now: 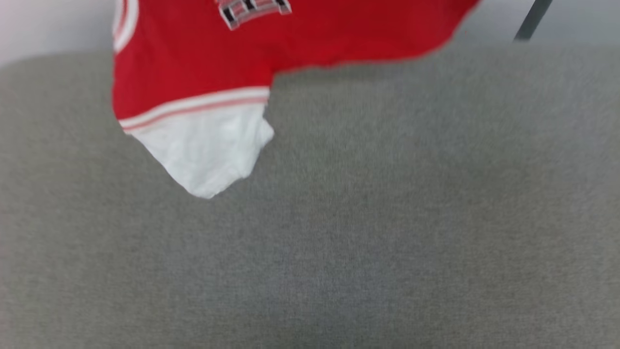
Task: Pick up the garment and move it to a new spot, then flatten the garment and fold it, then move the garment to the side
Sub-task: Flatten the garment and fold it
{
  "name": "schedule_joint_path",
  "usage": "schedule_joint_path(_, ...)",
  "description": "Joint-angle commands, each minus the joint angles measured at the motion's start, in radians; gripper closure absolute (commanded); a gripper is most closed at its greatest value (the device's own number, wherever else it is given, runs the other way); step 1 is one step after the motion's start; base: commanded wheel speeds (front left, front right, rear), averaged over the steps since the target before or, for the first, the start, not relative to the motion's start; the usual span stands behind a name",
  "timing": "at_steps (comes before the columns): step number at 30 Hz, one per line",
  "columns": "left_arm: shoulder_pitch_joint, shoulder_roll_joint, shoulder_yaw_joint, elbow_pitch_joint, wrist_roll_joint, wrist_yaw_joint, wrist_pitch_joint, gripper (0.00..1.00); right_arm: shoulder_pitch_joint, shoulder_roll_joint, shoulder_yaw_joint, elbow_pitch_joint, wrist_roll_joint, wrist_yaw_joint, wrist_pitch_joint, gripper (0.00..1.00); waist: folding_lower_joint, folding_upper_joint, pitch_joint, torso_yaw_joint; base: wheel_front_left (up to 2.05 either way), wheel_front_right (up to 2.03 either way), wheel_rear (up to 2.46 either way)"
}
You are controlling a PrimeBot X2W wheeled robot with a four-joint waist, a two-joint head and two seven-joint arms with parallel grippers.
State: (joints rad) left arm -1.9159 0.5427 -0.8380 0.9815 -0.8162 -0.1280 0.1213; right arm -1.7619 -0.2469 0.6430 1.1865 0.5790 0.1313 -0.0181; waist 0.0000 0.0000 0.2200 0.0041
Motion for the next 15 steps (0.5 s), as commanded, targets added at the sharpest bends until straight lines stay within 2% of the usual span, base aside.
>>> schedule_joint_path(1, -0.027, -0.002, -0.002, 0.007, 0.009, -0.003, -0.017, 1.0, -0.025, -0.001, -0.008, 0.008, -0.017, -0.001, -0.025, 1.0, 0.0, 0.0, 0.209, -0.01, 0.0, 0.0, 0.0)
schedule_joint_path(3, -0.073, -0.01, 0.007, 0.019, 0.017, 0.001, -0.067, 1.0, -0.069, -0.009, -0.02, 0.027, -0.052, -0.001, -0.086, 1.0, 0.0, 0.0, 0.279, -0.008, 0.0, 0.0, 0.0)
schedule_joint_path(7, -0.165, -0.042, 0.017, 0.045, 0.046, 0.037, -0.166, 1.0, -0.148, -0.012, -0.049, 0.069, -0.15, -0.001, -0.209, 1.0, 0.0, 0.0, 0.399, 0.004, 0.0, 0.0, 0.0)
schedule_joint_path(11, -0.234, -0.082, 0.024, 0.074, 0.062, 0.049, -0.271, 1.0, -0.202, -0.022, -0.11, 0.081, -0.263, -0.001, -0.246, 1.0, 0.0, 0.0, 0.498, 0.026, 0.0, 0.0, 0.0)
schedule_joint_path(15, -0.272, -0.111, 0.035, 0.089, 0.065, 0.036, -0.353, 1.0, -0.178, -0.043, -0.222, -0.056, -0.432, -0.001, -0.247, 1.0, 0.0, 0.0, 0.588, 0.052, 0.0, 0.0, 0.0)
